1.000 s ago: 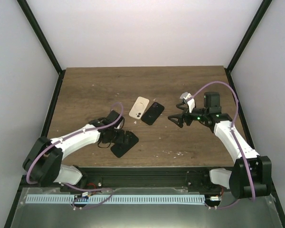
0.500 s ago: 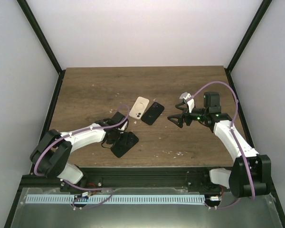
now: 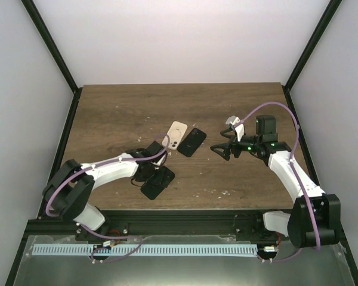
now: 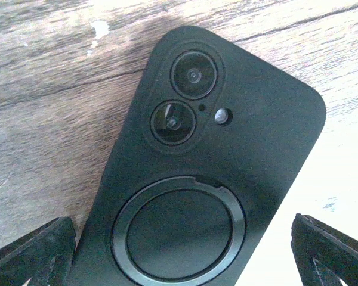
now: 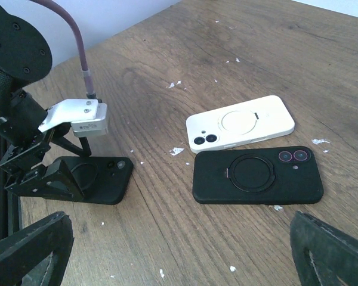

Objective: Take the phone out of the phone case
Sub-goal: Pick up the phone at the center of the board.

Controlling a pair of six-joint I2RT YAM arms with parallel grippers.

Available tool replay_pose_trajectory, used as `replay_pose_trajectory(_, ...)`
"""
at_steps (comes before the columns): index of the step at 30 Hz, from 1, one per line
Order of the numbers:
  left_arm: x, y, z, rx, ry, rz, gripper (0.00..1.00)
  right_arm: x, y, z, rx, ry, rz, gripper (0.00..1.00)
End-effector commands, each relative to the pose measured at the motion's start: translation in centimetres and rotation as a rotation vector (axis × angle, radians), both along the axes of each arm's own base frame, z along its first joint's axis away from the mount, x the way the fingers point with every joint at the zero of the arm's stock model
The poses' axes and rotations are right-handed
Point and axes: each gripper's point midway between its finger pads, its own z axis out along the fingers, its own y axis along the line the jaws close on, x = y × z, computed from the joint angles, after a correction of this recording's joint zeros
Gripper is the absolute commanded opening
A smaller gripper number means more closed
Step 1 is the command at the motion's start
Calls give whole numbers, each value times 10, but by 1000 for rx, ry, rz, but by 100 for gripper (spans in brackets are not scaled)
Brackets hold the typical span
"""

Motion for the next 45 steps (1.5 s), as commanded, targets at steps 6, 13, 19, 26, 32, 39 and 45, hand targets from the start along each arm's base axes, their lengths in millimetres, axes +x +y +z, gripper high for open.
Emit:
replay_pose_trajectory(6,-6,-4,-10,99,47,-144,100,3,0,8,-2,-36,11,100)
replay_pose_trajectory(13,-10,-18,-11,113,37,-258,99,3,0,5,-8,-34,12,100)
replay_pose_trajectory(19,-12,-17,-26,247,41,-334,90,4,-1,6,-12,-38,10,100)
replay_pose_trajectory(26,-9,-17,-30,278,40,-358,97,4,-1,5,-16,-34,5,100)
replay_pose_trajectory(32,-2,-23,-33,269,10,-382,94,5,-1,2,-18,-26,5,100)
replay_pose_trajectory(39,-5,-24,-32,268,37,-391,63,5,-1,2,-13,-19,5,100)
replay_pose_trajectory(45,18,-45,26,162,-101,-316,56,5,0,18,7,-5,6,100)
